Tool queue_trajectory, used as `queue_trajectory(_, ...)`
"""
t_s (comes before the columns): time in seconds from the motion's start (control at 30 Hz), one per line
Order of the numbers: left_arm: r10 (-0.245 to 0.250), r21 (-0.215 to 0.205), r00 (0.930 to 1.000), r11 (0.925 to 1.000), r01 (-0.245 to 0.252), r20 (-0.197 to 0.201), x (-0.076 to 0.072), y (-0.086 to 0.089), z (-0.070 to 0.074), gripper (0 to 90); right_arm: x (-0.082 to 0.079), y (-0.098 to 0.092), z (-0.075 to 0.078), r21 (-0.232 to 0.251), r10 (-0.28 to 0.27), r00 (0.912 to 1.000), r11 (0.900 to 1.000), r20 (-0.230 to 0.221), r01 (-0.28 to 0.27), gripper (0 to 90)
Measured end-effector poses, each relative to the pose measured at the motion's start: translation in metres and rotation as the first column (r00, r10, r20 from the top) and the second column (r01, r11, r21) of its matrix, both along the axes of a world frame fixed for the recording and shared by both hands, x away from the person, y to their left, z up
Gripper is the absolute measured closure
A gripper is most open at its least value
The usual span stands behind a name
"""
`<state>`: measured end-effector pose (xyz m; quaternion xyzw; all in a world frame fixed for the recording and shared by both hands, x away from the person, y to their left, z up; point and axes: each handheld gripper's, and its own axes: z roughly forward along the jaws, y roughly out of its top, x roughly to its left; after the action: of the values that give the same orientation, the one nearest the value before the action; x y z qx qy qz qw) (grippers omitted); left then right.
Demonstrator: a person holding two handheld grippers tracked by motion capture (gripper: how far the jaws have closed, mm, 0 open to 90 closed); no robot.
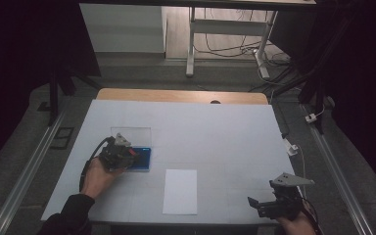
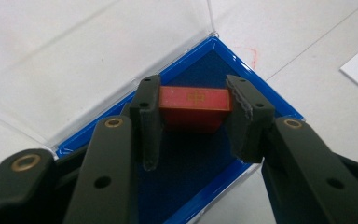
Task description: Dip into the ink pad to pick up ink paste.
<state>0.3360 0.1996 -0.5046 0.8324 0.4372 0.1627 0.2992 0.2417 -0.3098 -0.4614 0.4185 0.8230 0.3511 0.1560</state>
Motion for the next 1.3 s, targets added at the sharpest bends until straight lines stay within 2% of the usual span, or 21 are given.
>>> queue_trajectory(0.1, 0.012, -0.082, 0.9995, 0.9965, -0.014, -0.031, 0.003, 0.009, -0.002, 58.7, 0.000, 0.000, 0.000, 0.002, 0.001, 1.0000, 1.000, 0.001, -0.001, 0.3)
queue_trajectory(0.17, 0.010, -0.098, 0.9994, 0.9951, -0.013, -0.034, 0.004, 0.012, -0.003, 58.6, 0.000, 0.000, 0.000, 0.004, 0.000, 1.0000, 1.000, 0.003, 0.000, 0.3)
queue_trajectory(0.33, 0.005, -0.089, 0.9996, 0.9960, -0.008, -0.026, 0.003, 0.011, -0.002, 58.3, 0.000, -0.001, 0.000, 0.005, 0.000, 1.0000, 1.000, 0.004, -0.001, 0.3)
queue_trajectory(0.5, -0.011, -0.062, 0.9999, 0.9980, 0.010, -0.010, 0.003, 0.009, -0.001, 58.1, 0.000, -0.001, 0.000, 0.006, 0.000, 1.0000, 1.000, 0.004, 0.000, 0.3)
queue_trajectory(0.87, -0.012, -0.031, 0.9999, 0.9994, 0.011, -0.009, 0.001, 0.007, 0.004, 58.0, 0.000, 0.000, 0.000, 0.005, 0.001, 1.0000, 1.000, 0.006, -0.001, 0.3)
queue_trajectory(1.17, 0.010, -0.088, 0.9998, 0.9961, -0.009, 0.019, -0.004, 0.015, 0.014, 58.1, -0.001, -0.001, 0.000, 0.006, 0.002, 1.0000, 1.000, 0.008, -0.002, 0.3)
queue_trajectory(1.3, -0.002, -0.089, 0.9989, 0.9960, 0.006, 0.046, -0.008, 0.016, 0.017, 58.0, -0.001, -0.001, 0.000, 0.004, 0.003, 0.9999, 1.000, 0.009, -0.003, 0.3)
